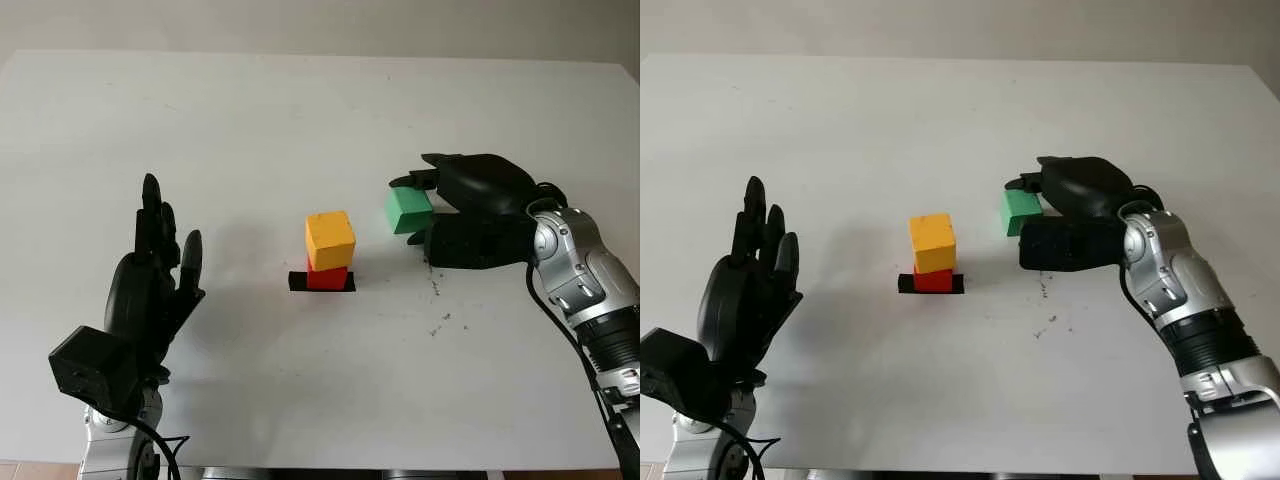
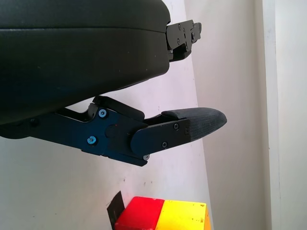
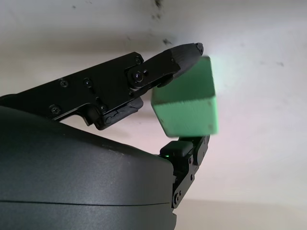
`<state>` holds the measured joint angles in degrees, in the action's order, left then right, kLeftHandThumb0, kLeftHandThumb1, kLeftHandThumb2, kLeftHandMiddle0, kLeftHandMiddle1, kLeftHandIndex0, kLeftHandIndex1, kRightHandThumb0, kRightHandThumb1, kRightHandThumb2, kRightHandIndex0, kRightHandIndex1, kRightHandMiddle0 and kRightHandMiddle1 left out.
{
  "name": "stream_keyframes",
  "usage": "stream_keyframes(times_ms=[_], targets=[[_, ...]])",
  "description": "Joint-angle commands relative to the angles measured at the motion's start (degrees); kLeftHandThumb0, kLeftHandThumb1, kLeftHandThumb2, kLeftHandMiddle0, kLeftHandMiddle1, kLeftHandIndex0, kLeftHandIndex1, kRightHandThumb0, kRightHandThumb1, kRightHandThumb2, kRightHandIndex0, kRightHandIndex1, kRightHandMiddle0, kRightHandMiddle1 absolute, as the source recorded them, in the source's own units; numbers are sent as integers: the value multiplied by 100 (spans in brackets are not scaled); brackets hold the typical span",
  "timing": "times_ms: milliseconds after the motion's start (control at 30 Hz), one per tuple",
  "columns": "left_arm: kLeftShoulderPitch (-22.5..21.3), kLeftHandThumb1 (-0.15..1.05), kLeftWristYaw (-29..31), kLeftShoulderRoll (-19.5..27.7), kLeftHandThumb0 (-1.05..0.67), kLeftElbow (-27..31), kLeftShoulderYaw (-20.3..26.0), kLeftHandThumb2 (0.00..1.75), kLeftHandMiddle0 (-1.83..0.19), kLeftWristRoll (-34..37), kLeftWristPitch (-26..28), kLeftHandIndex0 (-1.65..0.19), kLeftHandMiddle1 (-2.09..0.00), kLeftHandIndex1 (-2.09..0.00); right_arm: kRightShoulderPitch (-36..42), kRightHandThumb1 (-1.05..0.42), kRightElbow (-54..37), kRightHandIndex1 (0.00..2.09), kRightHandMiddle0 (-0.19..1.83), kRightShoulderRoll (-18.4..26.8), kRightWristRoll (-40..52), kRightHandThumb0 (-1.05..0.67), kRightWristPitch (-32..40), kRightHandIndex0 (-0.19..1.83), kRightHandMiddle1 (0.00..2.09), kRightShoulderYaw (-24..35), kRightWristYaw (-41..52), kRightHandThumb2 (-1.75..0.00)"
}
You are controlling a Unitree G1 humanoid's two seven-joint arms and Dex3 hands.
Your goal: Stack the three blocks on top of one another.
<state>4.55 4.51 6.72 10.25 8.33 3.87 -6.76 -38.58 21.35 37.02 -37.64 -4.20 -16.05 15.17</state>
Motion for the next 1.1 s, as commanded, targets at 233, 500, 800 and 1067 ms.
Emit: stream_keyframes(times_ms=[233, 500, 800, 1067], targets=[[35, 105, -60, -69, -66, -30, -19, 58, 15, 28, -148, 19, -6, -2, -84, -96, 207, 8, 40, -19, 56, -37, -405, 42, 132, 96, -532, -5], [41, 105, -72, -25, -67, 12, -44, 59, 16, -66, -79, 19, -5, 0, -153, -94, 279, 7, 41, 44, 288, -35, -727, 44, 135, 172, -539, -5], [-6, 105, -80, -19, -71, 91, -50, 56, 16, -37, 74, 19, -5, -1, -380, -92, 362, 5, 47, 191, 348, -34, -986, 42, 122, 215, -297, -5], [-43, 105, -27, 26, -70, 44, -56, 56, 16, -37, 45, 19, -5, -1, -850, -93, -231, 4, 39, 210, 961, -33, -694, 39, 141, 607, 465, -5]])
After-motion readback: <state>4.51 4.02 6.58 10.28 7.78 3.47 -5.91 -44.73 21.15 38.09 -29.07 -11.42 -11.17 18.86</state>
